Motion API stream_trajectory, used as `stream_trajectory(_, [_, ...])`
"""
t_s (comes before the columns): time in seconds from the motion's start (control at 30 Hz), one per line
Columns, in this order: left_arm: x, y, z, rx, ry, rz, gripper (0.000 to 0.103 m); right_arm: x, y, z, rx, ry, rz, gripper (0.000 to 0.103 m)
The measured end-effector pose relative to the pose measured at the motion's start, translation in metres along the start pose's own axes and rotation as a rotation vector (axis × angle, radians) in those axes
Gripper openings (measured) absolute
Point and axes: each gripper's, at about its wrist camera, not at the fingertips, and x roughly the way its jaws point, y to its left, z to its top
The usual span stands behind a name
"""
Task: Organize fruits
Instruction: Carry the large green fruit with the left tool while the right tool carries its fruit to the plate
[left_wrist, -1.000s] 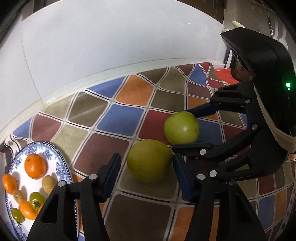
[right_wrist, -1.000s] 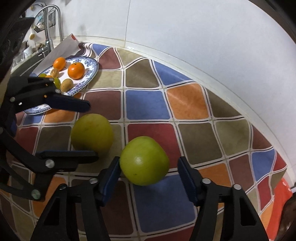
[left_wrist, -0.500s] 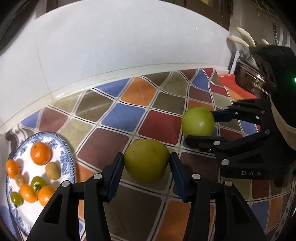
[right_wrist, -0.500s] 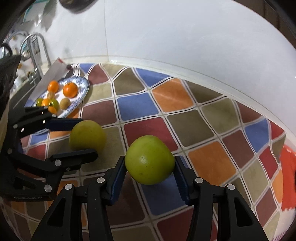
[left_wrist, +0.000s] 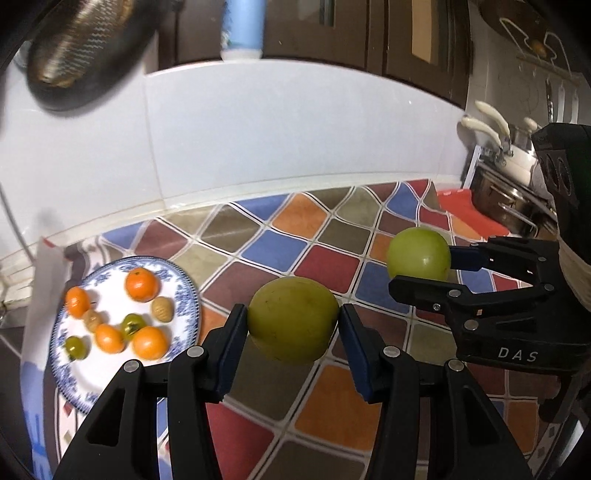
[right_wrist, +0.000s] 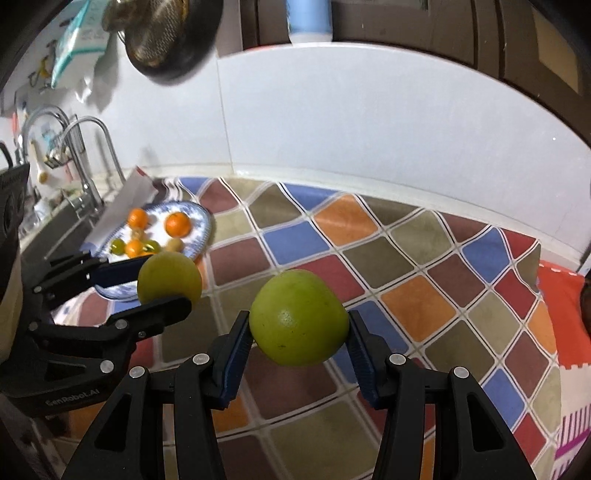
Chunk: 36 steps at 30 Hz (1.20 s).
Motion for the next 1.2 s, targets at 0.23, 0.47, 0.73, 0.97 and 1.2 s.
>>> stream_trajectory(0.23, [-0.042,0.009,-0.011,-0.050,-0.054,0.064,0.050,-0.031,0.024,0.000,0.015,-0.065,0.017,0.051])
stream_trajectory(0.47, [-0.079,0.023,-0.021,-0.080,-0.100,0.110,0.050,-0.051,0.052,0.002,-0.012,-0.105,0.034,0.051])
stream_trajectory(0.73, [-0.110,0.045,-0.030,-0.090,-0.137,0.151,0.050,-0.064,0.086,0.007,-0.029,-0.149,0.060,0.051])
stream_trajectory(0.97, [-0.127,0.071,-0.033,-0.087,-0.154,0.180,0.050,-0.064,0.117,0.014,-0.038,-0.171,0.073,0.051])
stream_trajectory(1.2, [-0.136,0.101,-0.036,-0.079,-0.161,0.191,0.050,-0.056,0.146,0.025,-0.044,-0.182,0.082,0.051])
